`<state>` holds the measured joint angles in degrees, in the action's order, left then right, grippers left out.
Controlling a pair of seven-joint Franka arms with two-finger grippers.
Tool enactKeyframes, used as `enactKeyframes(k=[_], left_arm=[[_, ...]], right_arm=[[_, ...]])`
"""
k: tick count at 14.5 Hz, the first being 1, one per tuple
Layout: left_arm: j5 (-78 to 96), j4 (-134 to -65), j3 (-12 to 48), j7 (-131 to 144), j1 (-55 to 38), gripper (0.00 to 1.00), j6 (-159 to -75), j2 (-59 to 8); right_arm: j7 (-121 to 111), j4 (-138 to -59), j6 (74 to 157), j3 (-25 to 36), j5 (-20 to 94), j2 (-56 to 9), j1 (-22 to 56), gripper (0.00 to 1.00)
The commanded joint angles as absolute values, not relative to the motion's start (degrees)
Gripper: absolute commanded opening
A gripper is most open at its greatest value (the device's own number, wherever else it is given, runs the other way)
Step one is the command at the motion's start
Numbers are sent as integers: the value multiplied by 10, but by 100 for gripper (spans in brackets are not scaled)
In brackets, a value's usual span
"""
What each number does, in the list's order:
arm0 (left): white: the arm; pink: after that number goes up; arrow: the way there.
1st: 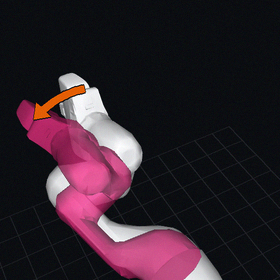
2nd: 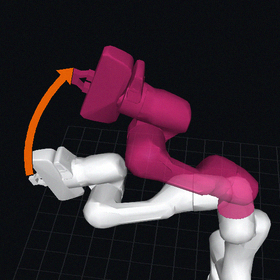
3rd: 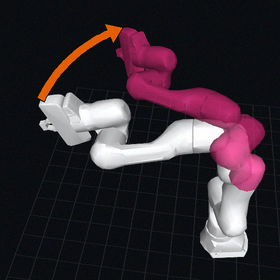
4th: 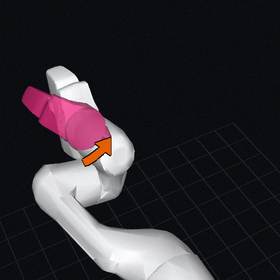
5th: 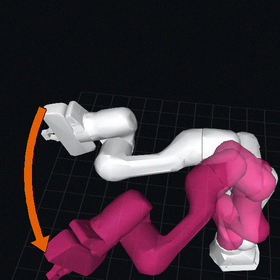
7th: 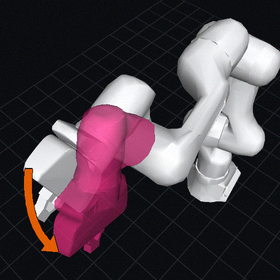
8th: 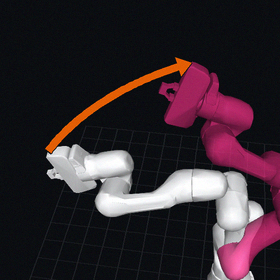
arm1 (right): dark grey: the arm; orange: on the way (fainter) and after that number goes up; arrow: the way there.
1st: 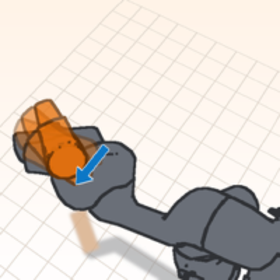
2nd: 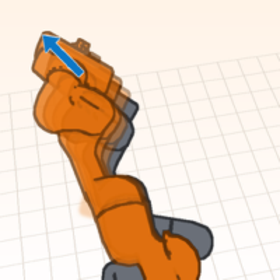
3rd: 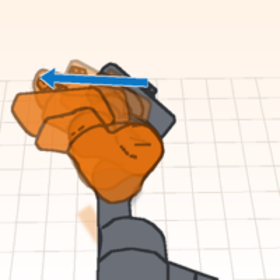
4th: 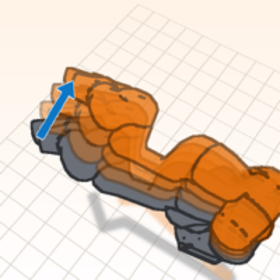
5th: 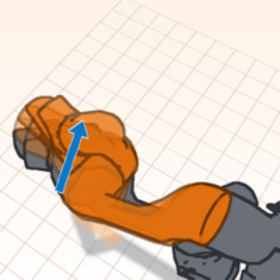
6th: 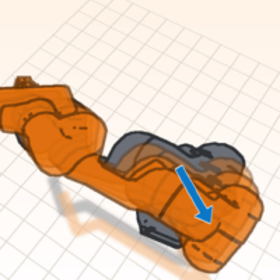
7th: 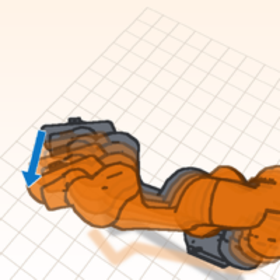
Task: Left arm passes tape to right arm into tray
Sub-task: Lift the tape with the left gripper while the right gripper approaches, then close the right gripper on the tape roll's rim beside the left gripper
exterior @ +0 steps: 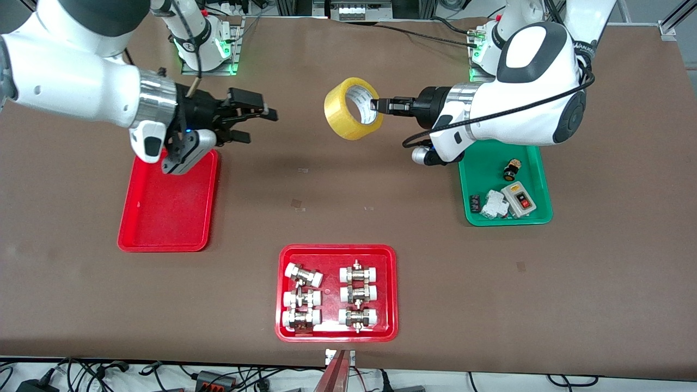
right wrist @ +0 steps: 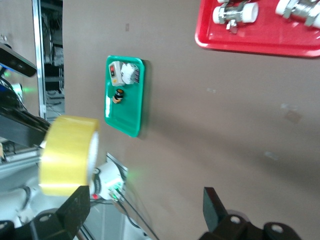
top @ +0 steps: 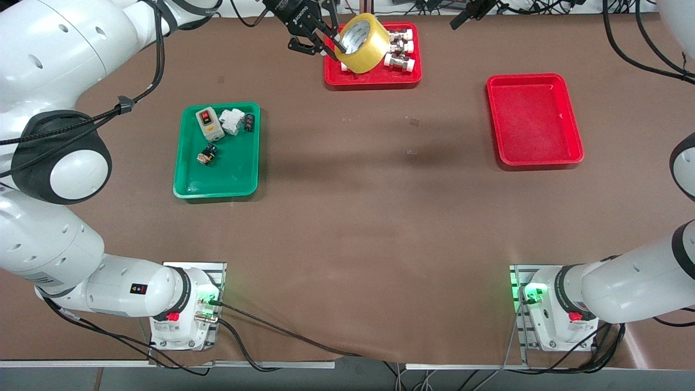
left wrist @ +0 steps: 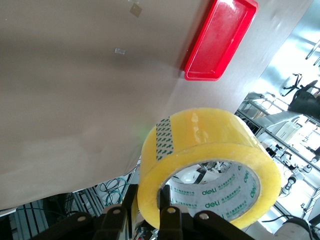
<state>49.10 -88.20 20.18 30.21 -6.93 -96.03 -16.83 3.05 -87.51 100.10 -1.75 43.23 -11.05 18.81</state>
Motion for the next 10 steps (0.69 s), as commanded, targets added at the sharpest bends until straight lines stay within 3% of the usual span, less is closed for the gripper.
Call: enactKeyframes(k=[1,10], left_arm=[[506,-861,201,316,-75,0,-962,-177],[506,-860,201,316,-72,0,-962,-176]], right_arm=[[118,-839,1019,-13,442,-120,226,100],[231,-833,1094,-13,437,-137,318,100]])
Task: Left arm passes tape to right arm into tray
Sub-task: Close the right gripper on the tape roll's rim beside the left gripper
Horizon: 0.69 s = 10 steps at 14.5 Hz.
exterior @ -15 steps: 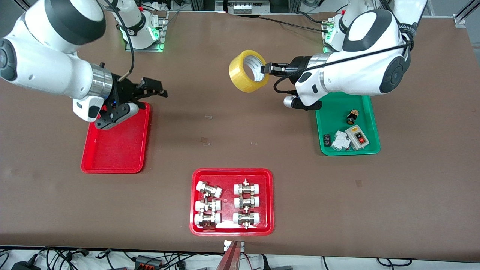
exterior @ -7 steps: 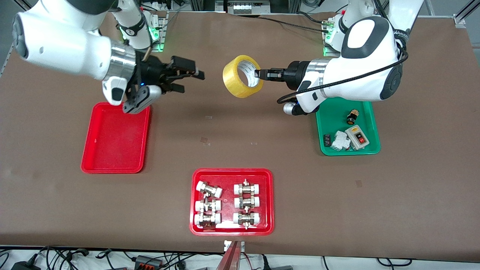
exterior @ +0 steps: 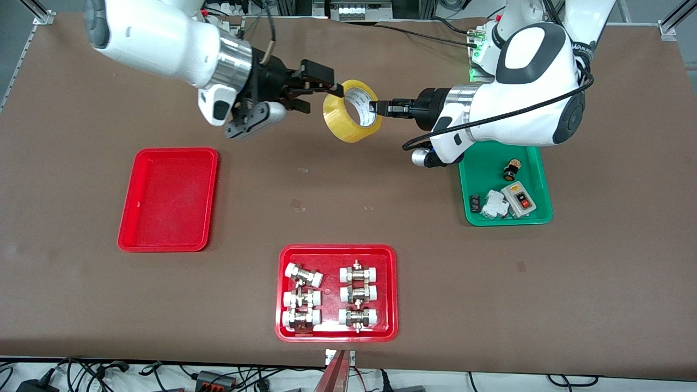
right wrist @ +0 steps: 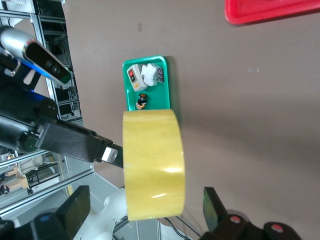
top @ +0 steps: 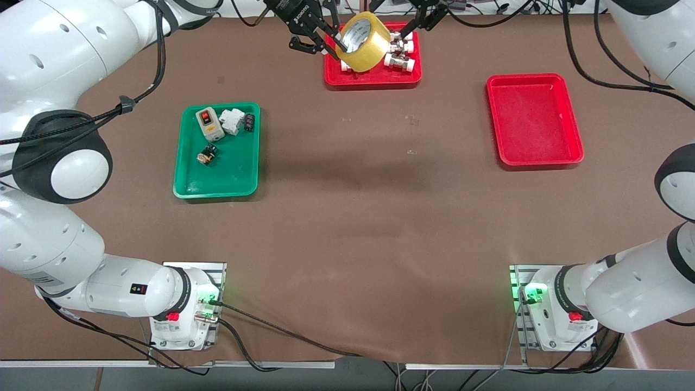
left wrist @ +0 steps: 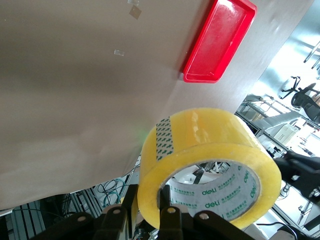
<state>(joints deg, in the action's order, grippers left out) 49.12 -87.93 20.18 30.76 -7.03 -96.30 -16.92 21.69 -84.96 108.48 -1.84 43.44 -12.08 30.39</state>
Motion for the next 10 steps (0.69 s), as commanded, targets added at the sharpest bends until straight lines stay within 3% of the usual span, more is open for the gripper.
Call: enactKeyframes(k=[1,10], left_arm=[[506,-860,201,316,-71,0,-961,-176],[505,-860,201,310,-70,0,-961,-176]], right_arm=[[233,-833,1102,-13,436,-138,319,100],[229,-838,1092,-13,446,-163,313,100]])
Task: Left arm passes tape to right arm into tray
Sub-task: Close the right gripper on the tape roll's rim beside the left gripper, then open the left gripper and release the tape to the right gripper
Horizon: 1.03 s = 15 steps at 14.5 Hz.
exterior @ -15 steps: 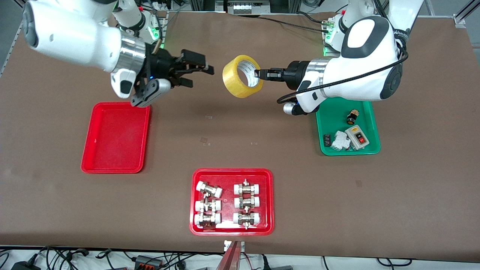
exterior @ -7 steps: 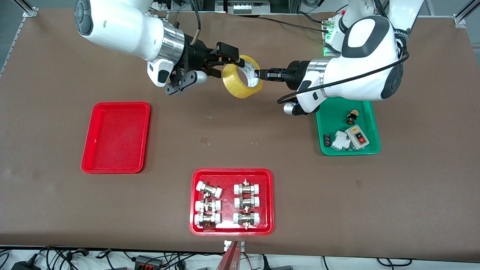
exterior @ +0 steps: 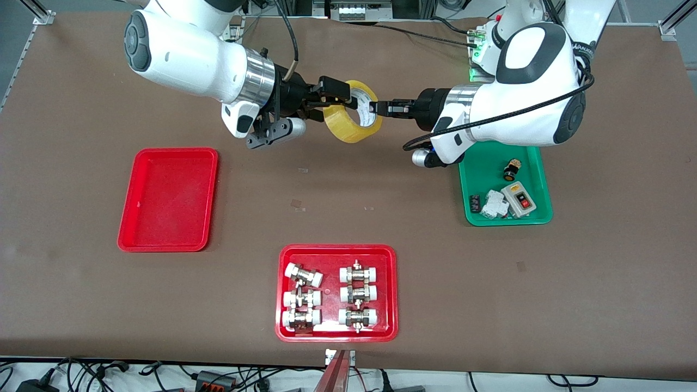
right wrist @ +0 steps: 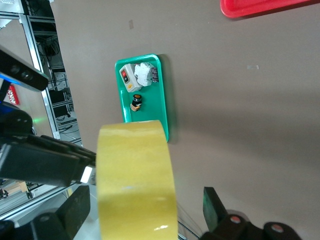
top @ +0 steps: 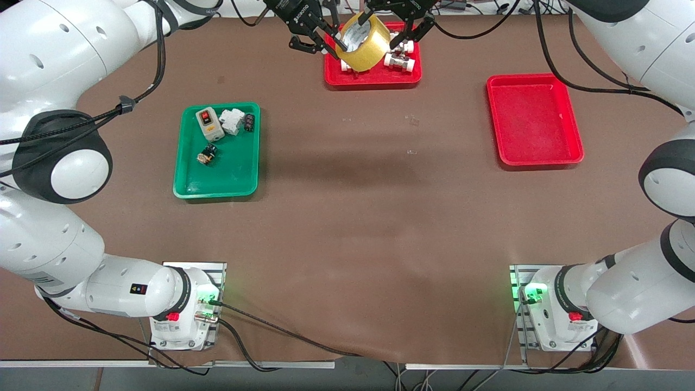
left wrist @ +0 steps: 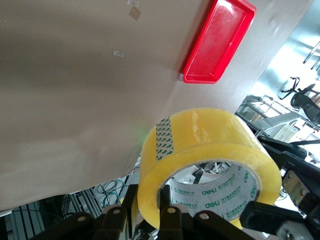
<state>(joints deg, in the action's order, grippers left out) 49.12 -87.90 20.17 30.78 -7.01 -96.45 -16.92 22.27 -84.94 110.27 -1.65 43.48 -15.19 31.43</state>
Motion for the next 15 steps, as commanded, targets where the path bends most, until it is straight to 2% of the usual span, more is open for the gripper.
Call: enactKeyframes(k=[1,3,15], left_arm=[[505,-860,201,310,-70,0,-962,-176],[505,-860,201,309,-70,0,-961,-176],[504,-860,201,308,-69,0,-962,-176]], right_arm=[[229,-838,1080,-12,460,-164,310,100],[231,-838,1069,-8,498,-163,304,100],[226,-837,1044,-7,512,-159,300,100]])
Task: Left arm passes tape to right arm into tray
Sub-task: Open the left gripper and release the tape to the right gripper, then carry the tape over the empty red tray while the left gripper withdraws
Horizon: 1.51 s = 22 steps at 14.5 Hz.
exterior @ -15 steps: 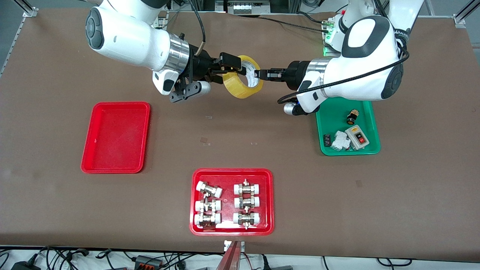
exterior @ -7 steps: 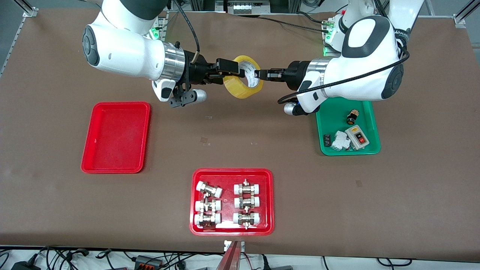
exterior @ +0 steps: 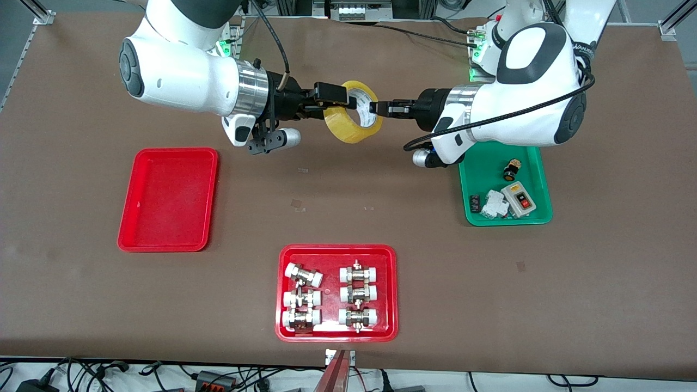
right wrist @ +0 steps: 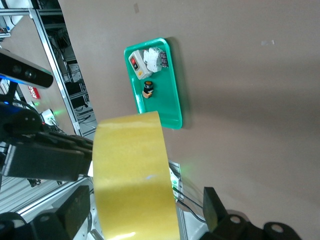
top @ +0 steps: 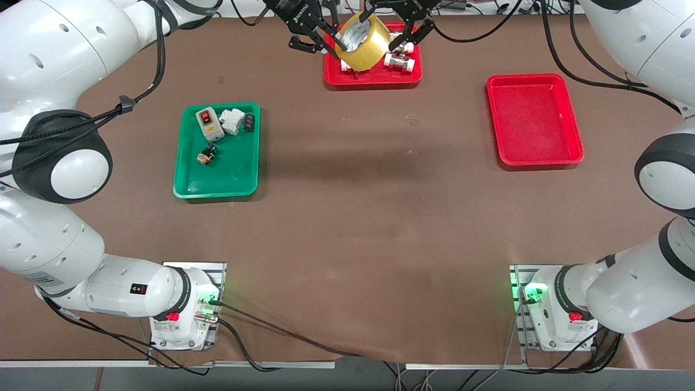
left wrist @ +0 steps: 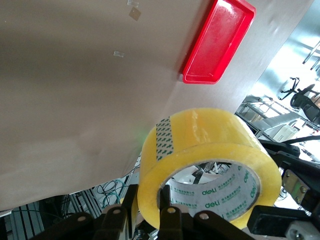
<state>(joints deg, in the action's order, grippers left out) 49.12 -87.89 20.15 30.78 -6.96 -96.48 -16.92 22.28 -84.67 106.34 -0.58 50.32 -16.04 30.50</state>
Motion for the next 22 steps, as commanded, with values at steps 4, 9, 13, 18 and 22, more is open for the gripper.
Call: enactKeyframes(k=[4,9,13,18,22], left_arm=[[505,-860,201,308,-69,0,-962,-176],[504,-860,201,308,-69,0,-961,-176],[505,-860,201,315,-67,43,-955,-175],[456,-851,193,309,-52,100,-915,-168],[312,-793,199,282,3,100,-814,-164]], right_arm=[[220,-835,1029,-7,512,-157,294,64],[221,-835,1027,-8,512,-158,294,35],[221,-834,1027,-8,512,-157,294,33],[219,-834,1027,-8,512,-158,294,33],[209,-839,1026,-7,504,-163,293,33]])
